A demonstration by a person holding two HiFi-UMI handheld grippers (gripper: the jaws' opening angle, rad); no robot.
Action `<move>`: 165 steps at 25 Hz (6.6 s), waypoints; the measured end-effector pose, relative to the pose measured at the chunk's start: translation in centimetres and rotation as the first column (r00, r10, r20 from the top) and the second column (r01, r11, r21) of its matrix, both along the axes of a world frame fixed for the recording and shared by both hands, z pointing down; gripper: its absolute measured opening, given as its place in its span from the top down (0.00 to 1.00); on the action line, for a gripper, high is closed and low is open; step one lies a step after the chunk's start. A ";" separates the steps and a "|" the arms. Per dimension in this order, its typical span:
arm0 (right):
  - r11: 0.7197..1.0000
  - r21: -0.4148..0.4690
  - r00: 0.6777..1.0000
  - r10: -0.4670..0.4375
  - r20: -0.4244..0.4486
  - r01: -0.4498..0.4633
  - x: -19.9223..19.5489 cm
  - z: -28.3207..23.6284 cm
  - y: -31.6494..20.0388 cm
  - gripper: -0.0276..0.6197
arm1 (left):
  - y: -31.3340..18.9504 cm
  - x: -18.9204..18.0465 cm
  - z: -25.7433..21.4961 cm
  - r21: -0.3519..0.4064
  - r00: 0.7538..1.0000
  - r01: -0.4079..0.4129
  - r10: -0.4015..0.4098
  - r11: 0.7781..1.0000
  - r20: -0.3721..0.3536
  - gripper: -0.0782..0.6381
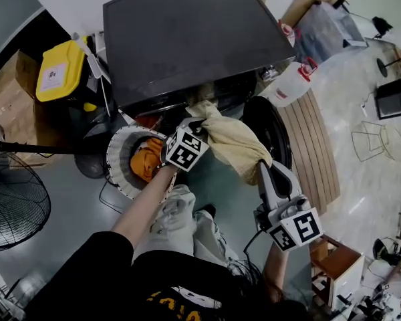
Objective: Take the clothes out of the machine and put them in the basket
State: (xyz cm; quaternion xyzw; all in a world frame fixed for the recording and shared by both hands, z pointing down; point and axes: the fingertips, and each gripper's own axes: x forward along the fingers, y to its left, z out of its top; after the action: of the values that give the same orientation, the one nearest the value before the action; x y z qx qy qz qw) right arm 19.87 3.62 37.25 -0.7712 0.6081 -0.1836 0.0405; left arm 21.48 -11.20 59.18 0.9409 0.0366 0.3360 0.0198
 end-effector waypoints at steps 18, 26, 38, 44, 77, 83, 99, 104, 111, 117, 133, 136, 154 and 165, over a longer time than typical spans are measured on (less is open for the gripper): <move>0.953 -0.197 0.968 -0.245 -0.049 0.231 -4.1 6.5 -1.9 0.89 | 4.2 -7.8 -22.6 -0.147 0.923 0.003 -0.059 0.989 -0.380 0.87; 0.914 -0.179 0.930 -0.368 0.006 0.363 -7.3 7.1 -1.2 0.48 | 9.5 -12.8 -28.0 -0.055 0.904 0.000 -0.023 0.998 -0.426 0.87; 0.751 -0.071 0.753 -0.645 0.132 0.656 -19.6 9.0 -2.6 0.61 | 15.4 -21.0 -33.8 0.197 0.893 0.053 0.042 0.979 -0.449 0.87; 0.759 -0.070 0.762 -0.640 0.100 0.647 -23.0 6.7 -6.3 0.84 | 8.3 -28.4 -35.4 0.116 0.825 0.340 -0.237 0.933 -0.513 0.87; 0.776 -0.326 0.840 -0.472 0.268 0.540 -29.1 20.6 -20.1 0.86 | -11.5 -39.1 -13.0 0.161 0.930 0.368 -0.364 0.916 -0.058 0.87; 0.734 -0.431 0.850 -0.427 0.308 0.524 -29.3 27.6 -19.3 0.86 | -11.2 -38.3 -6.7 0.087 0.940 0.334 -0.338 0.939 0.040 0.87; 0.605 -0.649 0.877 -0.196 0.439 0.461 -27.9 40.2 -11.7 0.54 | -5.6 -35.5 12.4 -0.161 0.917 0.164 -0.090 0.973 0.389 0.83; 0.651 -0.625 0.879 -0.148 0.453 0.431 -26.6 39.5 -10.6 0.55 | -1.2 -35.6 16.3 -0.330 0.869 0.137 0.046 0.934 0.492 0.54; 0.751 -0.544 0.889 -0.124 0.440 0.375 -24.7 36.2 -11.4 0.59 | -1.0 -34.2 15.1 -0.384 0.894 0.228 -0.036 0.895 0.447 0.54; 0.815 -0.457 0.896 -0.158 0.416 0.356 -24.2 31.8 -13.5 0.64 | -3.2 -33.6 11.6 -0.367 0.918 0.281 -0.137 0.887 0.373 0.54; 0.911 -0.190 0.906 -0.301 0.298 0.366 -27.4 12.9 -16.9 0.80 | -2.7 -35.6 -4.2 -0.372 0.971 0.239 -0.230 0.897 0.069 0.58; 0.920 -0.169 0.913 -0.301 0.276 0.355 -28.3 10.7 -16.8 0.80 | -2.2 -36.2 -6.7 -0.348 0.981 0.189 -0.195 0.918 0.018 0.58; 0.886 -0.128 0.883 -0.409 0.232 0.445 -31.8 4.9 -11.2 0.80 | -0.6 -39.4 -14.2 -0.218 0.959 0.222 -0.253 0.950 -0.127 0.62; 0.870 -0.036 0.860 -0.478 0.178 0.491 -32.5 0.8 -3.7 0.82 | 8.3 -40.7 -18.2 -0.197 0.925 0.305 -0.339 0.932 -0.171 0.80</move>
State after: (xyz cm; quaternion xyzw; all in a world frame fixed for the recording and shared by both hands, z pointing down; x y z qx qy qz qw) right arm -12.64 -0.03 38.10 -0.5767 0.7693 -0.2747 0.0117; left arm -19.25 -2.95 41.03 0.9583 -0.0893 0.2265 0.1496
